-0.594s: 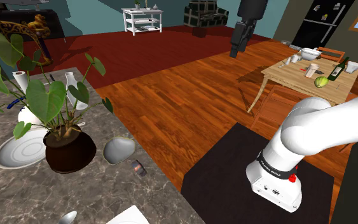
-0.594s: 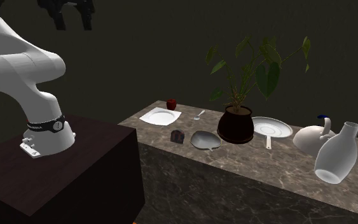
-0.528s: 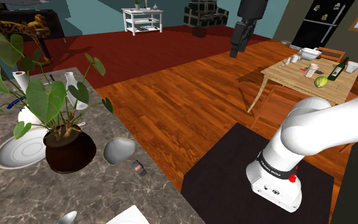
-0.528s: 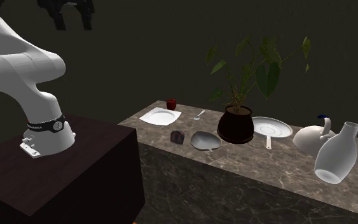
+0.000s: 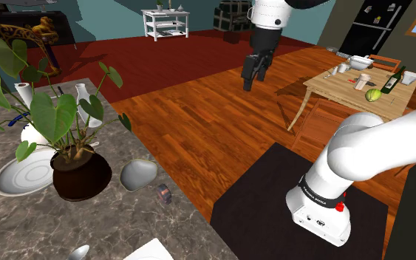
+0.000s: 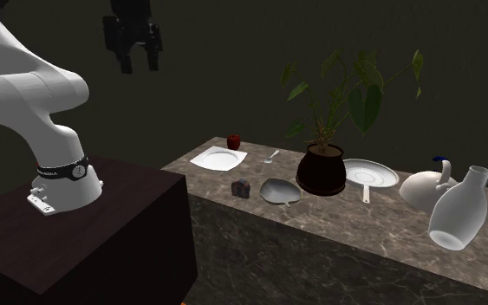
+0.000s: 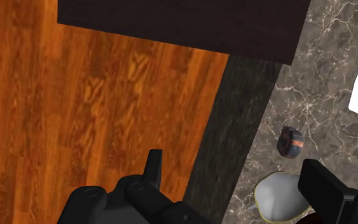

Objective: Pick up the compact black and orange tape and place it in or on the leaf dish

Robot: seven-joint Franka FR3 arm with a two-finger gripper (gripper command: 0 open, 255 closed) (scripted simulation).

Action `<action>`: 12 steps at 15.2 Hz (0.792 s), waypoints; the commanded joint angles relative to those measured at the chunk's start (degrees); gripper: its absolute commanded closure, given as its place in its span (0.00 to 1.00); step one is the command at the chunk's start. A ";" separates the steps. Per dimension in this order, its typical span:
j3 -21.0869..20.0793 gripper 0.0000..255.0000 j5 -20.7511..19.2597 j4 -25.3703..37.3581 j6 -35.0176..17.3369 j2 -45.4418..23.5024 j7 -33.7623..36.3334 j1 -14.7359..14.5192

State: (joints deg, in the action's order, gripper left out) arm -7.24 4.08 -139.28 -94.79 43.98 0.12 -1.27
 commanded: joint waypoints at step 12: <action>-16.43 0.00 2.89 -4.13 -19.77 -16.67 17.80 -1.51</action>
State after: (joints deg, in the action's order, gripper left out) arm -22.24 7.07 -143.72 -112.95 29.27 16.15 -2.82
